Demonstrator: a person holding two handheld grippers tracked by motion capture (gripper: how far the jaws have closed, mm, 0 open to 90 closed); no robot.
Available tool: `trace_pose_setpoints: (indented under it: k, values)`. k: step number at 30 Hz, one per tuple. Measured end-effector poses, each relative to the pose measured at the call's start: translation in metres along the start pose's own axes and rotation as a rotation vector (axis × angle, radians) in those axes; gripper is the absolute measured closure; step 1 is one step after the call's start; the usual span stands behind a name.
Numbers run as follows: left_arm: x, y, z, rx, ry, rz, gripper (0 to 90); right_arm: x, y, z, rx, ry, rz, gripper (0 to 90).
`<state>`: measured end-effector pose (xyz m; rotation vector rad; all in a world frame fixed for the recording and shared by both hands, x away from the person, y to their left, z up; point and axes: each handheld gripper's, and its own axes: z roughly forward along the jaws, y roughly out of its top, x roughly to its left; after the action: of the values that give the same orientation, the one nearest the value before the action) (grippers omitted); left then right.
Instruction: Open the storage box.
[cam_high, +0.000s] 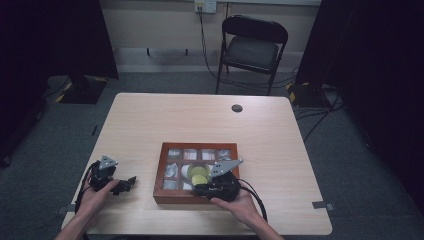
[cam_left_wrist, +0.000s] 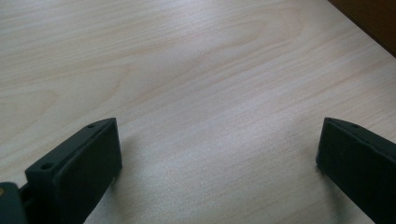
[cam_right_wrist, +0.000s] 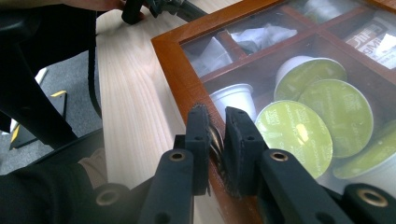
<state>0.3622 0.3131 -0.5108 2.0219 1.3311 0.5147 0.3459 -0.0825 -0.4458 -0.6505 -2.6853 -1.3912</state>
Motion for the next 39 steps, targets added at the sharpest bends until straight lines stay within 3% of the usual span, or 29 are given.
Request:
trace_pose_setpoints:
  k: [18, 39]
  values:
    - [0.0, 0.0, 0.0, 0.0, 0.0, 0.0, 0.0, 0.004, 0.005, 0.0, 0.024, -0.019, -0.034, 80.9]
    - [0.0, 0.0, 0.0, 0.0, 0.0, 0.0, 0.0, 0.004, 0.016, -0.008, 0.015, -0.012, -0.017, 81.0]
